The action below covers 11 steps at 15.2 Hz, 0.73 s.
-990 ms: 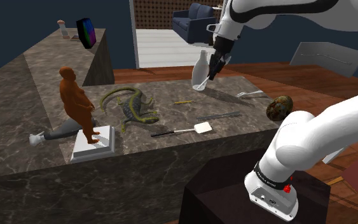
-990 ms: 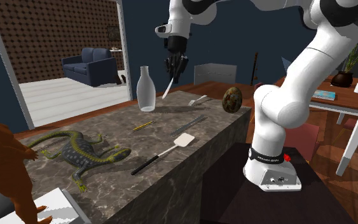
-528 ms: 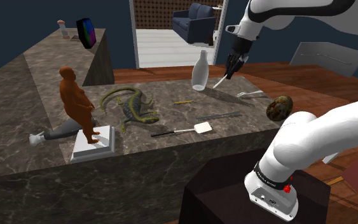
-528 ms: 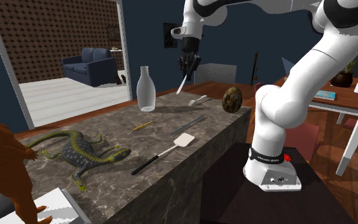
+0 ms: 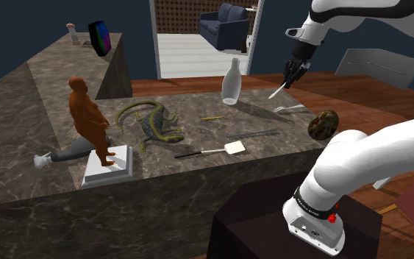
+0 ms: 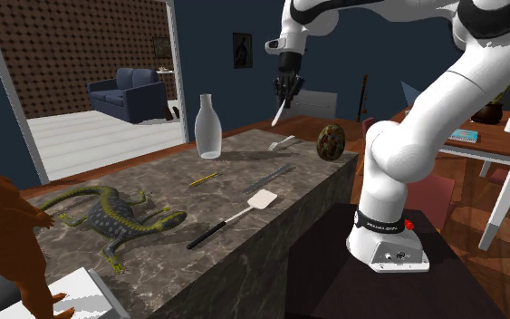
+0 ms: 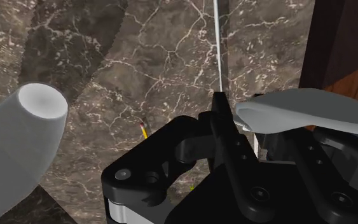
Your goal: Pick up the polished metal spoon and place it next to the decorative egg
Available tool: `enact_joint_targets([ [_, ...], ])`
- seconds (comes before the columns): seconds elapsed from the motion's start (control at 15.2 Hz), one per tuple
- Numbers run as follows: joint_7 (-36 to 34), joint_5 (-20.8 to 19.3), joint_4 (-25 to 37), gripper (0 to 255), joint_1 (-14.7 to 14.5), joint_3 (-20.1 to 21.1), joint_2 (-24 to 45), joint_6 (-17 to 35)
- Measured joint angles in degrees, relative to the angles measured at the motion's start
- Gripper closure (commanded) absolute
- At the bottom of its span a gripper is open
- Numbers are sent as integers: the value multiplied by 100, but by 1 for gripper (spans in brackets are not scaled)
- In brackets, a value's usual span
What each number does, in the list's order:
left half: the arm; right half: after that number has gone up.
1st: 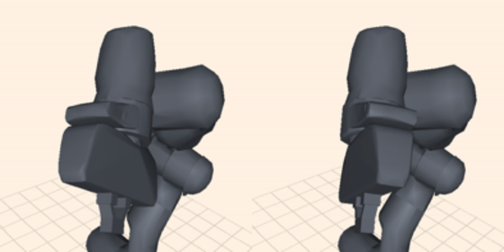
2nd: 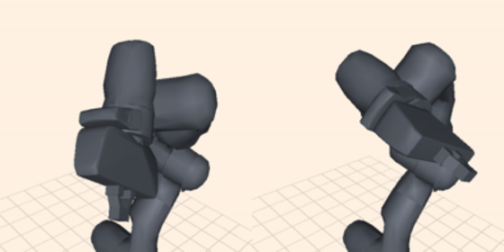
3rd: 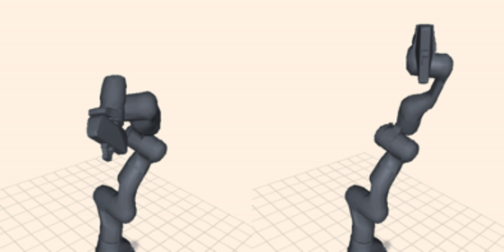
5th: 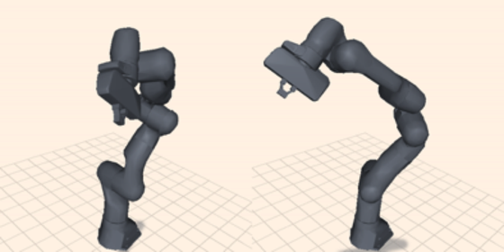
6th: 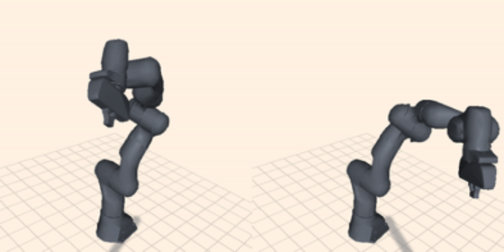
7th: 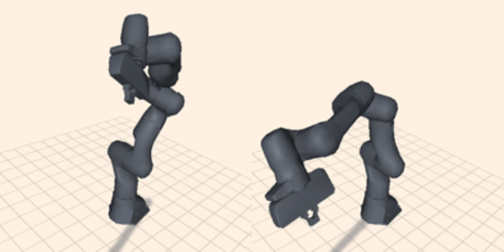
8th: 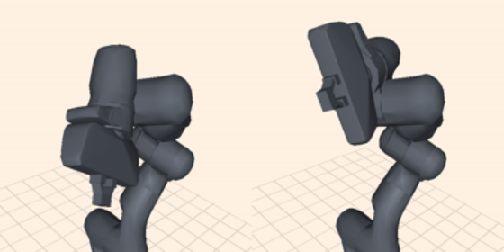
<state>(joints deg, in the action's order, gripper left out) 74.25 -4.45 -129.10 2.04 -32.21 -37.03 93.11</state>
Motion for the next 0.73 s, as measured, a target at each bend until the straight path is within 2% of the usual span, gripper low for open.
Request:
enact_joint_targets([
  [0.4, 852, -318, 477, 255, 122, -768, 265, -217],
  [0.73, 1616, -480, 1033, 255, 100, -1498, 626, -392],
])
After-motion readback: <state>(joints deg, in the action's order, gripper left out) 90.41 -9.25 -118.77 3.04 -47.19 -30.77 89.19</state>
